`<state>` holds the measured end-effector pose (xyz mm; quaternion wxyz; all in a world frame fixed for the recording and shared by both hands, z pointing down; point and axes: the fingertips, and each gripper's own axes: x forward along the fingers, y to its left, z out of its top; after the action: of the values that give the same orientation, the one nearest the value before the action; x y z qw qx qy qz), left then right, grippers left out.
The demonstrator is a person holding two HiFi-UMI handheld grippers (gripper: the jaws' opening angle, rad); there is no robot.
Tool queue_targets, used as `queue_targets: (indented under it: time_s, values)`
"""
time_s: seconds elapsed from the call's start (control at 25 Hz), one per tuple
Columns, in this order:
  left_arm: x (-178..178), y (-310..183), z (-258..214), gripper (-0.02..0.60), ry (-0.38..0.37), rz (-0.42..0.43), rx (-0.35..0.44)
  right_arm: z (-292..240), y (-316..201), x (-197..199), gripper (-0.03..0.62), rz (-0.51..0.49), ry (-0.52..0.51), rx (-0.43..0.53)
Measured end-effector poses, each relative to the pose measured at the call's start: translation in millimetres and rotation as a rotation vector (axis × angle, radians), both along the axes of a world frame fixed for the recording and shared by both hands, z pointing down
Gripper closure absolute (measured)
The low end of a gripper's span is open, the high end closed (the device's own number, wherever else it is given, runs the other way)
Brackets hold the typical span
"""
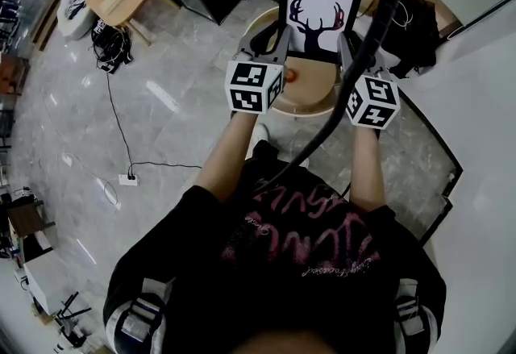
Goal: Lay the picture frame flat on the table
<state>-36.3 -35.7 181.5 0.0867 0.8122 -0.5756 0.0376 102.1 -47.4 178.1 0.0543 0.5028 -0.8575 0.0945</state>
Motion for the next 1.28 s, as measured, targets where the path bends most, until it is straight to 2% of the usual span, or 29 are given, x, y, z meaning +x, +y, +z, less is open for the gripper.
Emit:
queue_targets:
  time_s: [0.4,0.68,1.28]
  values:
    - [-49.8,-54.7,23.5,0.512,0.038,0.046,-0.032,17.7,-48.1,-49.1,0.511,0.049,0.045,-0.039]
    - [-76.2,-71.2,36.3,0.512,0.055,0.082,-0.059,30.7,-62.3,-76.0,0.511,0.079,0.055,-0.061]
    - [-51.5,-85.5,68.2,0.511,0.039,0.049,-0.114,65.7,-82.2,-51.4,0.511,0.039,0.038,-0.122]
